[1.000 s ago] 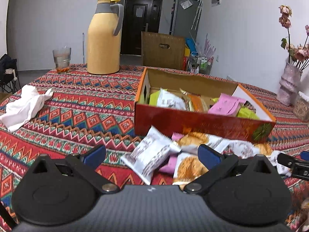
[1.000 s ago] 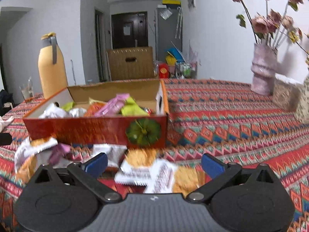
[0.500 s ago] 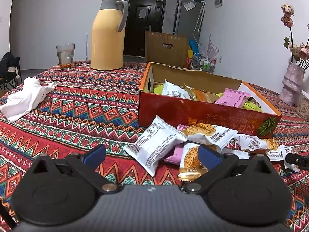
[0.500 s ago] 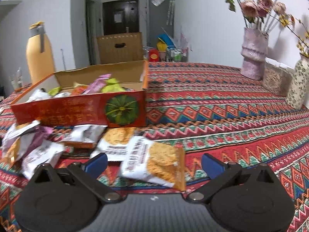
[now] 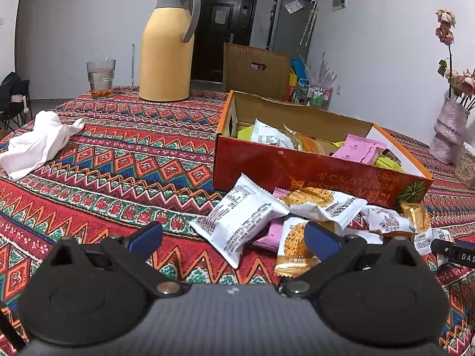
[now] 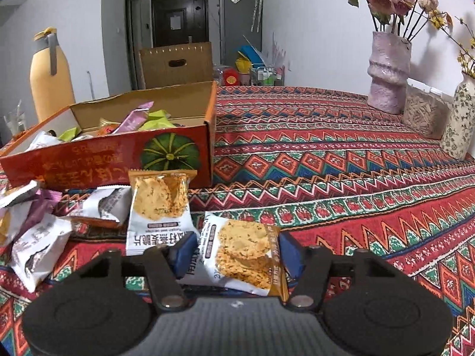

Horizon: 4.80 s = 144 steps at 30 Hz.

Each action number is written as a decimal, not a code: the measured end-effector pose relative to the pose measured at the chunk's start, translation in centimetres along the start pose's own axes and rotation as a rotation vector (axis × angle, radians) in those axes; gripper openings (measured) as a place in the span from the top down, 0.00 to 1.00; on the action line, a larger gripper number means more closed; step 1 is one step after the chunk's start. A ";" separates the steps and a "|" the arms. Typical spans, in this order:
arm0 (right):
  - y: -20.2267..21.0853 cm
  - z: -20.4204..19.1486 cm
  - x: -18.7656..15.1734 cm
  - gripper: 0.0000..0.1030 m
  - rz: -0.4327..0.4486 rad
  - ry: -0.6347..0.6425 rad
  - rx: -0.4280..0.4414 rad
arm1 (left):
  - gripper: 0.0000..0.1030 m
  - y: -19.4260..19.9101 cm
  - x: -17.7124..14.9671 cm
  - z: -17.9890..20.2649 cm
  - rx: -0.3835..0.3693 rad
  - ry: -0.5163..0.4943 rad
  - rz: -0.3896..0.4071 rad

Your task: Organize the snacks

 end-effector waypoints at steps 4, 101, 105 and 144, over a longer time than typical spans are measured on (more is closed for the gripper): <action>0.6 0.2 0.3 0.55 0.040 -0.017 0.004 | 0.00 0.1 0.0 0.0 0.002 0.005 0.006; -3.7 -11.0 13.9 0.55 0.336 0.148 0.202 | 0.59 -5.4 12.9 5.8 -0.023 0.062 0.111; -5.3 -10.3 13.2 0.55 0.276 0.119 0.197 | 0.59 -5.5 12.7 6.0 -0.026 0.057 0.112; -0.5 -10.1 13.0 0.00 0.290 0.125 0.180 | 0.00 0.0 12.7 5.7 -0.028 0.075 0.187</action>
Point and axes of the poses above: each gripper's, at about its wrist camera, not at the fingertips, and y roughly against the way its jaws point, z to its right, x to its top, the point moved 8 cm from there along -y, roughly the way its jaws point, and after that the axes turned 13 degrees about x, right-handed, at the moved point
